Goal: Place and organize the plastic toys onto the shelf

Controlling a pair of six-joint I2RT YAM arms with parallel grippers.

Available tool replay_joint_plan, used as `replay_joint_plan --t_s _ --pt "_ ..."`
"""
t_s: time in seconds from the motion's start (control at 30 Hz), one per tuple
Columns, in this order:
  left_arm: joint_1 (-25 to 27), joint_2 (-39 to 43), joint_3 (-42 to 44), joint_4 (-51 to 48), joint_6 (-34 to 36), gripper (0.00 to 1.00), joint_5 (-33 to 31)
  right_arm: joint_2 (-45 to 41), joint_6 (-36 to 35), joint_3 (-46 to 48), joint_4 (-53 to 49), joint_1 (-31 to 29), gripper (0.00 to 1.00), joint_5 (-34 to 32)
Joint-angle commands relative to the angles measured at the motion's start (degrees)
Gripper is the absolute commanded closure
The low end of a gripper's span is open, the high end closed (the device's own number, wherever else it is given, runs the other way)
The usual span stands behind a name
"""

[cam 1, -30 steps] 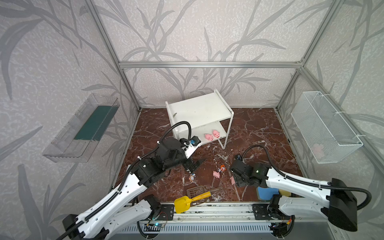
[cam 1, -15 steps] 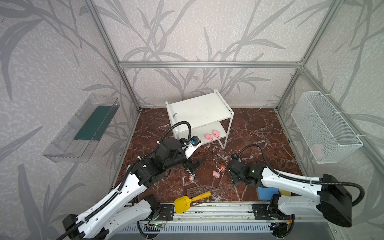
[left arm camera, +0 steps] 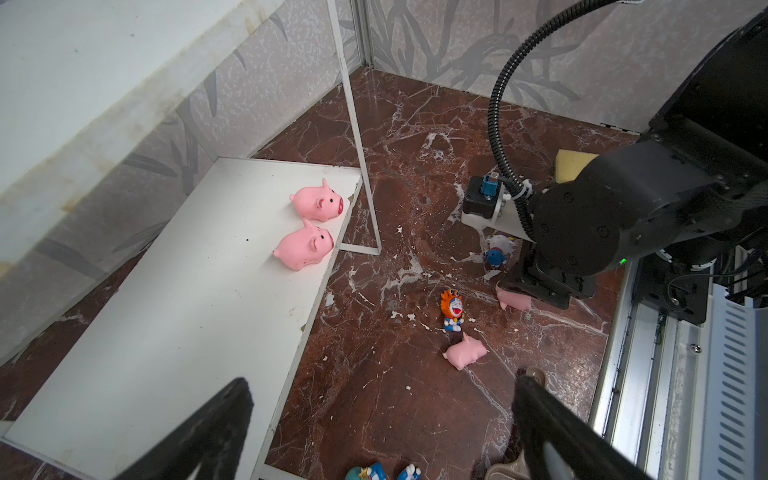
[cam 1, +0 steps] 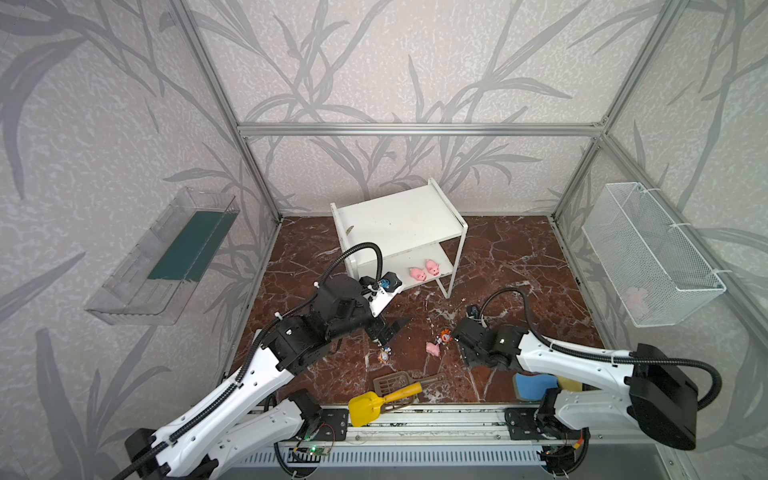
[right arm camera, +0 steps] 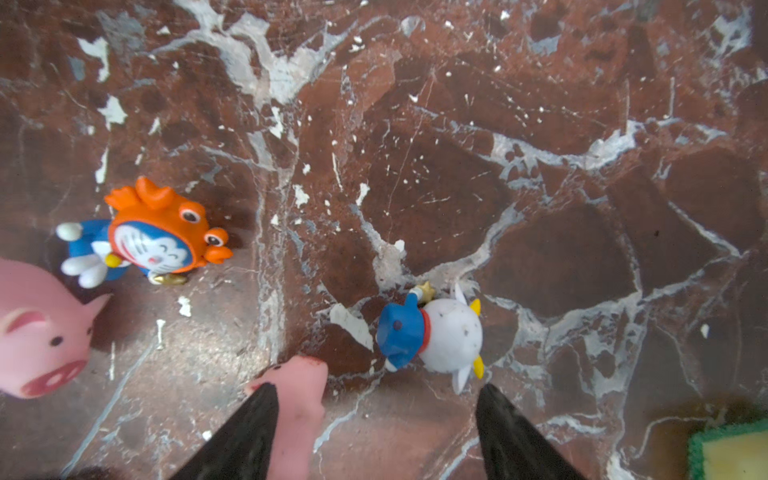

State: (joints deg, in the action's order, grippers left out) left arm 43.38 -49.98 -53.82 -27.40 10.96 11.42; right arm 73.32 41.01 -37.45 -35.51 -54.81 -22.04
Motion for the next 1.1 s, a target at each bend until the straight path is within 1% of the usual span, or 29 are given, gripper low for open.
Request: replay_joint_plan --t_s 0.0,0.13,0.27,0.57,0.73,1.07 --pt "-0.2 -0.3 0.0 0.3 1.3 0.01 0.6 0.0 1.7 2.0 -6.8 0.1 0.25 0.5" --pt "-0.1 -0.5 -0.1 0.4 1.3 0.01 0.8 -0.6 2.6 2.5 -7.7 0.2 0.24 0.3" --pt "-0.2 -0.6 -0.1 0.3 1.3 0.01 0.8 -0.1 2.7 0.5 -11.2 0.1 0.24 -0.5" --pt "-0.2 0.0 0.0 0.4 1.3 0.01 0.8 3.4 3.9 -1.8 -14.5 -0.1 0.24 -2.1" --pt "-0.1 0.0 0.0 0.5 1.3 0.01 1.1 1.3 3.4 -2.7 -15.0 -0.3 0.24 -3.1" --pt "-0.2 0.0 0.0 0.6 1.3 0.01 1.2 0.4 2.0 -0.5 -12.5 -1.0 0.24 0.9"
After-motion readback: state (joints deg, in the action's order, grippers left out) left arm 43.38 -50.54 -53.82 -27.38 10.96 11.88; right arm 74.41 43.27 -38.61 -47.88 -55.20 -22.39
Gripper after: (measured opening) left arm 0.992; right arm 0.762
